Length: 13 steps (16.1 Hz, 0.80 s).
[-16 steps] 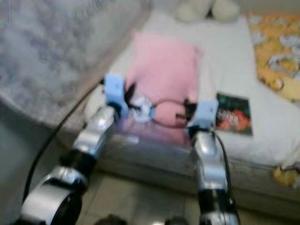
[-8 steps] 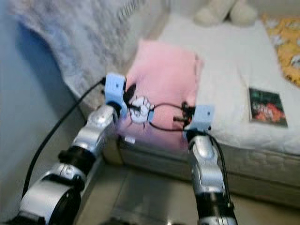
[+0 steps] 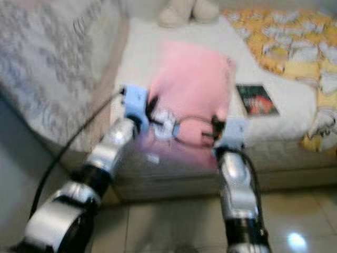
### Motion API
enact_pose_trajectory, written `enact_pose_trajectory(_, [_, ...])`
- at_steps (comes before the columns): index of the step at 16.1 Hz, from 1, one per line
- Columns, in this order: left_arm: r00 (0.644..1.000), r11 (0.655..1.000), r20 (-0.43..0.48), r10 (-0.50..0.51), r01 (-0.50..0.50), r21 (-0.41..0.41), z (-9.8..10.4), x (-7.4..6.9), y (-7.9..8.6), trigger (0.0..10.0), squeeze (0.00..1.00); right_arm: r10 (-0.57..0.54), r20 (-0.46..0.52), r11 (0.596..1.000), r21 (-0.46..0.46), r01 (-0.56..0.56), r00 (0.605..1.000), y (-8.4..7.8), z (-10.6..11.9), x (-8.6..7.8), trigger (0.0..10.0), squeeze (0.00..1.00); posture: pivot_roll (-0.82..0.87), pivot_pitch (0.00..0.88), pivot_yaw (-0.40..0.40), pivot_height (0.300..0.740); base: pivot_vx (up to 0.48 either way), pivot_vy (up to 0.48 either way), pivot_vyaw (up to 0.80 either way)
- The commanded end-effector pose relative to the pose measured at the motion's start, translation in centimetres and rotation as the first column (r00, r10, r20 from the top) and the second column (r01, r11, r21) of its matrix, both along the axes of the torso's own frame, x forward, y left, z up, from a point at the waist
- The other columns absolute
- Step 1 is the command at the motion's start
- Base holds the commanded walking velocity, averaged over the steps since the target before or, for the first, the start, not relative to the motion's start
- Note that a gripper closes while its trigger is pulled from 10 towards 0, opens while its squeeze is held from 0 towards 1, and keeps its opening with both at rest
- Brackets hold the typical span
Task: Clean up the room
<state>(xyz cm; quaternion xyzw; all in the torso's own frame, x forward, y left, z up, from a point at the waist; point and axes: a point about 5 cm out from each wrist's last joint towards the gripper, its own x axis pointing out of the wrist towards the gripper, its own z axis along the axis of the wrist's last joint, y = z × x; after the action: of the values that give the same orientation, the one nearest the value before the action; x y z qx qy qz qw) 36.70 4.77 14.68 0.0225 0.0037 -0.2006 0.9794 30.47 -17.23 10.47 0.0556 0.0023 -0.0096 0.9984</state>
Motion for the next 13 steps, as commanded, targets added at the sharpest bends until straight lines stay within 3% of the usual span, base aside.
enact_pose_trajectory(1, [0.997, 0.998, 0.041, 0.059, -0.06, 0.008, 0.8, 0.7, 1.8, 10.0, 0.0, 0.009, 0.043, 1.0, 0.001, -0.009, 0.999, 0.6, 0.9, 0.4, 10.0, 0.0, -0.17, 0.0, 0.068, 0.74, 0.48, 0.0, 0.0])
enact_pose_trajectory(5, [0.996, 0.996, 0.016, 0.083, -0.083, -0.009, 0.7, 0.7, 1.7, 10.0, 0.0, 0.008, 0.045, 1.0, 0.0, -0.008, 0.999, 0.4, 0.9, 0.4, 10.0, 0.0, -0.17, 0.0, 0.068, 0.74, 0.48, 0.0, 0.0])
enact_pose_trajectory(9, [0.999, 0.999, 0.004, 0.054, -0.054, -0.007, 0.4, 0.3, 0.3, 10.0, 0.0, 0.008, 0.034, 1.0, -0.018, -0.007, 0.999, 0.3, 0.8, 0.4, 10.0, 0.0, -0.17, 0.0, 0.064, 0.74, 0.48, 0.0, 0.0])
enact_pose_trajectory(13, [0.998, 0.998, -0.005, 0.062, -0.062, -0.013, 0.4, 0.3, -0.1, 10.0, 0.0, 0.007, 0.026, 1.0, -0.023, -0.006, 1.0, 0.2, 0.6, 0.4, 10.0, 0.0, -0.18, 0.0, 0.066, 0.74, 0.48, 0.0, 0.0])
